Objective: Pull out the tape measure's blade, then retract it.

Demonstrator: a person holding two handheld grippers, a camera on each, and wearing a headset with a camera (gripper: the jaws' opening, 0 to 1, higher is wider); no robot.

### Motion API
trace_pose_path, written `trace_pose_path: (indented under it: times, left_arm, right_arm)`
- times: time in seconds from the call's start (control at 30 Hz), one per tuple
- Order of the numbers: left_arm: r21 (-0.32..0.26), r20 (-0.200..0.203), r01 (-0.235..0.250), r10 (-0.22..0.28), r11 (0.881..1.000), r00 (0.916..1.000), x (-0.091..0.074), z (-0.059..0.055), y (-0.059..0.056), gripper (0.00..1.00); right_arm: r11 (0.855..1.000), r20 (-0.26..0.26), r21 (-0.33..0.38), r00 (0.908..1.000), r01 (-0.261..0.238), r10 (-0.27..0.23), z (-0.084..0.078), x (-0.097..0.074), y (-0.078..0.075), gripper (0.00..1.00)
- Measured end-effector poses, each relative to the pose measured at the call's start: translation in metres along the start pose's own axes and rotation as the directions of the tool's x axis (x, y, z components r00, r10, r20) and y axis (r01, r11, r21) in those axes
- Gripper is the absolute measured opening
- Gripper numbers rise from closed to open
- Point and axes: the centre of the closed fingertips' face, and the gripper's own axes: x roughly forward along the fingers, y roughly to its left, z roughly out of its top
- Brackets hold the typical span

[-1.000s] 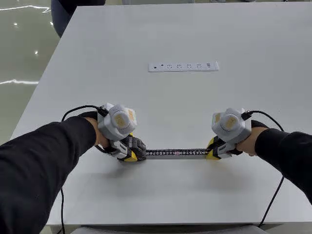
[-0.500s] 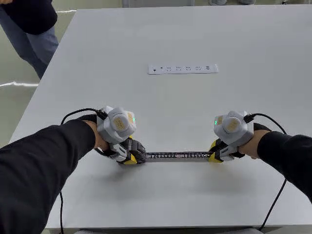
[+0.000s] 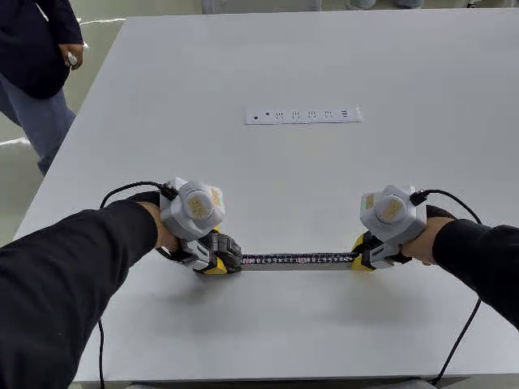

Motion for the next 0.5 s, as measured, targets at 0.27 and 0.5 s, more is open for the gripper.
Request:
trace_pose_path:
  times: [0.27,0.5]
  left_arm:
    - [-0.001,0.000,-0.001,0.001,1.000,1.0000,0.0002,0.0000,0.0000,0.36]
    - [-0.004,0.002,-0.001,0.001,1.000,1.0000,0.0001,-0.0001,0.0003,0.36]
  right_arm:
    - [1.000,0.000,0.006,1.0000,0.002,-0.002,-0.0028,-0.0017,-0.0010,0.10]
    - [1.000,-0.004,0.014,1.0000,0.001,-0.001,-0.0067,-0.0036,-0.0020,0.10]
